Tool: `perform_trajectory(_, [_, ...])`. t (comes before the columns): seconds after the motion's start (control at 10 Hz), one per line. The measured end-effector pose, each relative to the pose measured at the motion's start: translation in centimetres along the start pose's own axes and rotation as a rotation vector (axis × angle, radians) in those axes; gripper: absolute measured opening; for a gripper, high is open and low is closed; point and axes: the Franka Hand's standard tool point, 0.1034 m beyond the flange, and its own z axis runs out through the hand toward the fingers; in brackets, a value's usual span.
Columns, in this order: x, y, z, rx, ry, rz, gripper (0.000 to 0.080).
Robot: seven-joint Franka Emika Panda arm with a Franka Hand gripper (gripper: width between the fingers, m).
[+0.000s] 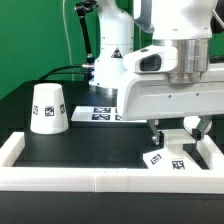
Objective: Assemble lamp
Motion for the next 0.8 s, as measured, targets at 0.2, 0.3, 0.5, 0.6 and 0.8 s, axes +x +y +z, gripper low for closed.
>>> perform_trajectory(0.2, [1.01,-0.88,0.04,0.002,-0.002,-0.004,0.0535])
perform_trajectory(0.3, [1.12,-0.98,0.07,0.002,-0.005,-0.004,0.0535])
perform_trajectory(0.5, [1.24,-1.03,0.04,0.003,-0.022,-0.008,0.0535])
perform_trajectory(0.6, [1.22,-1.02,0.05,0.003,-0.022,-0.015,0.0535])
perform_trajectory(0.8, [1.22,-1.02,0.07,0.003,-0.022,-0.015,0.0676])
